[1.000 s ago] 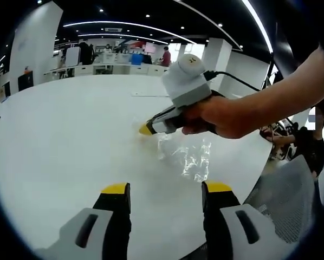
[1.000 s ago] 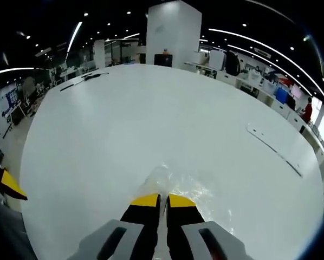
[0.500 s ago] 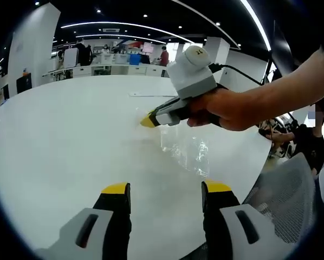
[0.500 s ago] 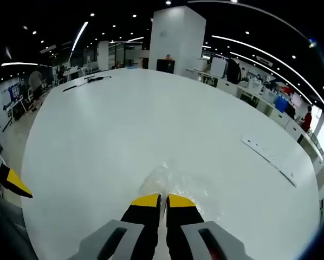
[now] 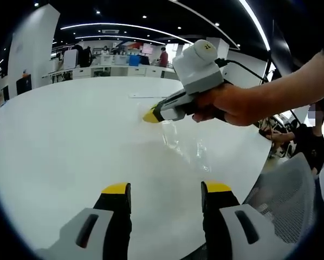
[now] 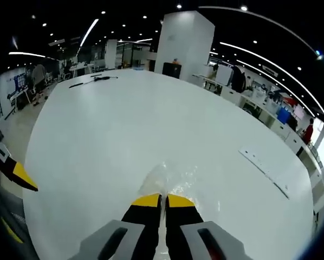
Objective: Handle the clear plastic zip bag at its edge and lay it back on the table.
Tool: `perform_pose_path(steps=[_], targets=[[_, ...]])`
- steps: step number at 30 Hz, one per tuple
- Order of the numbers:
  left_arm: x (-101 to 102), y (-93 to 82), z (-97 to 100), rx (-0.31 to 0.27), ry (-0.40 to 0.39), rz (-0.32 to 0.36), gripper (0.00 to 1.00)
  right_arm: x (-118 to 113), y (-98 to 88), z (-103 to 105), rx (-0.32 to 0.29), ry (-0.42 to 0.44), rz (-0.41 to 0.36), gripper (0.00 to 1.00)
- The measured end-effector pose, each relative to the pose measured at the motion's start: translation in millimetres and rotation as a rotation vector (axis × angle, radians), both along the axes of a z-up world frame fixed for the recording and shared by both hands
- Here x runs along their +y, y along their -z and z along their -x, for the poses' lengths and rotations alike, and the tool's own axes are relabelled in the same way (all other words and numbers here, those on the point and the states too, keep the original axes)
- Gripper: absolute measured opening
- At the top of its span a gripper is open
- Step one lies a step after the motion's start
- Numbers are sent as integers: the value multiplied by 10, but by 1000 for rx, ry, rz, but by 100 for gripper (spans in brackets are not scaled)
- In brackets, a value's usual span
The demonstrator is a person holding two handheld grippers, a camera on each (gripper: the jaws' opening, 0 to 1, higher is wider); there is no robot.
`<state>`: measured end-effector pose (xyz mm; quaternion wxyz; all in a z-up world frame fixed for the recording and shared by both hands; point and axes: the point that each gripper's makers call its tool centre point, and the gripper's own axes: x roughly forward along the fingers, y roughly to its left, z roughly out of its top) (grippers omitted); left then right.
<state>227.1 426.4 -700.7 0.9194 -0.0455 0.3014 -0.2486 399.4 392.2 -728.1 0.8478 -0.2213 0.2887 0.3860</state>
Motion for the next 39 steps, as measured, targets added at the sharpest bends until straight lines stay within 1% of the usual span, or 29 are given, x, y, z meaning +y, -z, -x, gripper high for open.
perform_pose_path(steps=[5,9,10,17,18,22,23,29,31,36,39], targets=[[-1,-6,-1,-1,0,1,51,-35,-21,63,-7,-10,6,0],[-2,-7,-9,-4,-1,3,51,-48,-38,145,-16,-41,21,0],[-1,-4,-11,-3,-2,3,51,-56,-52,194,-20,-51,27,0],[18,15,-12,8,-10,10,48,-144,-70,295,-16,-52,28,0],[20,11,-12,8,-12,12,48,-159,-76,350,-18,-54,30,0],[25,23,-21,8,-15,16,48,-179,-79,432,-20,-61,30,0],[24,19,-19,7,-15,17,48,-182,-86,468,-22,-64,31,0],[16,24,-13,11,-12,19,47,-163,-98,536,-34,-84,36,0],[16,29,-12,17,-16,26,47,-175,-122,633,-44,-93,46,0],[29,-5,10,30,-33,41,46,-163,-209,721,-55,-105,47,0],[53,18,7,47,-50,42,45,-142,-235,743,-57,-109,42,0]])
